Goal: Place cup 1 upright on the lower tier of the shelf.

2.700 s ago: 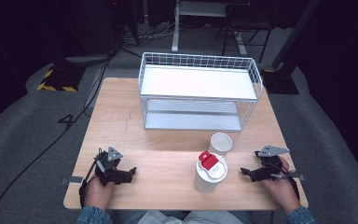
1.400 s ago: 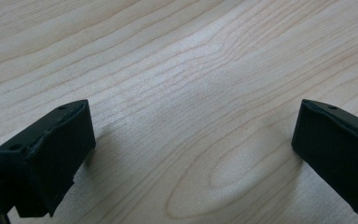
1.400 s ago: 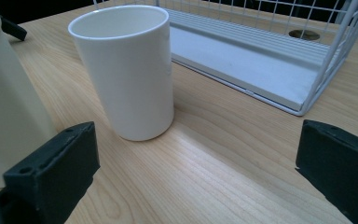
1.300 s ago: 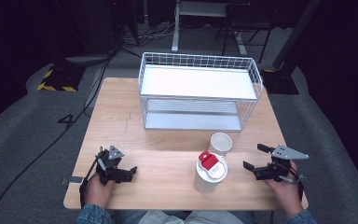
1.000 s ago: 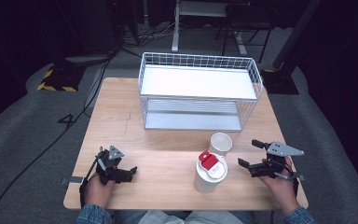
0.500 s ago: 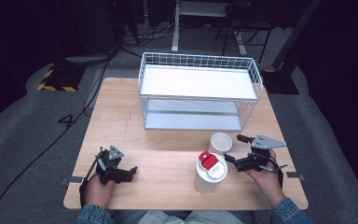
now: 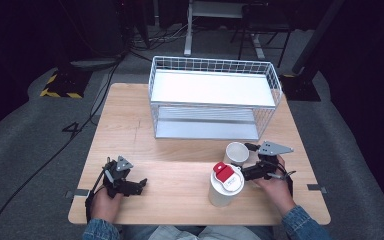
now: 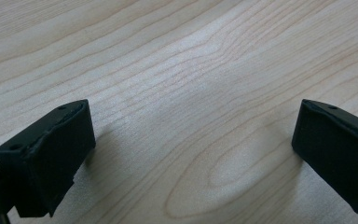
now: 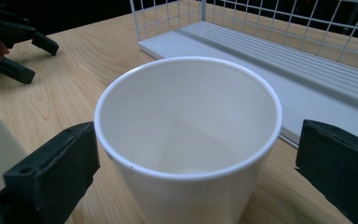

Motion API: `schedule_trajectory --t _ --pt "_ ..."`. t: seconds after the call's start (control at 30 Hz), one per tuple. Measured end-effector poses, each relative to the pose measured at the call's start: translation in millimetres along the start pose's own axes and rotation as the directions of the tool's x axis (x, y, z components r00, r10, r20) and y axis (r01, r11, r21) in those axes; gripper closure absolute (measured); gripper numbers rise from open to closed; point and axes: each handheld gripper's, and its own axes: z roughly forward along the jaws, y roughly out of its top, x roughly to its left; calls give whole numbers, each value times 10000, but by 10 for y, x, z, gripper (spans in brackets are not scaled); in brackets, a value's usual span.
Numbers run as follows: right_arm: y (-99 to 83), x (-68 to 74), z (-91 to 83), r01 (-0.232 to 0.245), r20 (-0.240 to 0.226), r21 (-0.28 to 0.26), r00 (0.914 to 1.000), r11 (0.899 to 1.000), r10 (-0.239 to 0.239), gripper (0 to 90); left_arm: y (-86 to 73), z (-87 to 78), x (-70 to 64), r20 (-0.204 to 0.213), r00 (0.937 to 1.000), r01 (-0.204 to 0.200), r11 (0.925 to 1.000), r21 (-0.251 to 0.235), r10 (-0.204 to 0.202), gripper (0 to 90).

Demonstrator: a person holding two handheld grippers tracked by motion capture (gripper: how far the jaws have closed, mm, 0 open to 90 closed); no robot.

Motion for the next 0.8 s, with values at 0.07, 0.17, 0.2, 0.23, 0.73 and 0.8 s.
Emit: schedule_trajectory --t 0.07,0.17,0.2,0.23,0.73,0.8 --pt "-4 1 33 -57 -31 40 10000 10000 57 0 0 0 0 -2 10000 3 10000 0 -3 0" --pt "-12 9 75 -176 0 80 9998 9998 176 0 0 -1 1 -2 10000 -9 10000 9 9 0" --pt "-18 7 88 -219 33 91 9998 9997 218 0 0 0 0 -3 10000 2 10000 6 -2 0" --pt "-24 7 101 -307 161 127 9994 9994 305 0 0 0 0 0 10000 1 10000 4 -1 0" --pt "-85 3 181 -741 217 -123 9970 9972 743 0 0 0 0 -1 10000 6 10000 2 -6 0" --pt "-93 12 183 -640 302 30 9975 9979 639 0 0 0 0 1 10000 7 10000 0 -7 0"
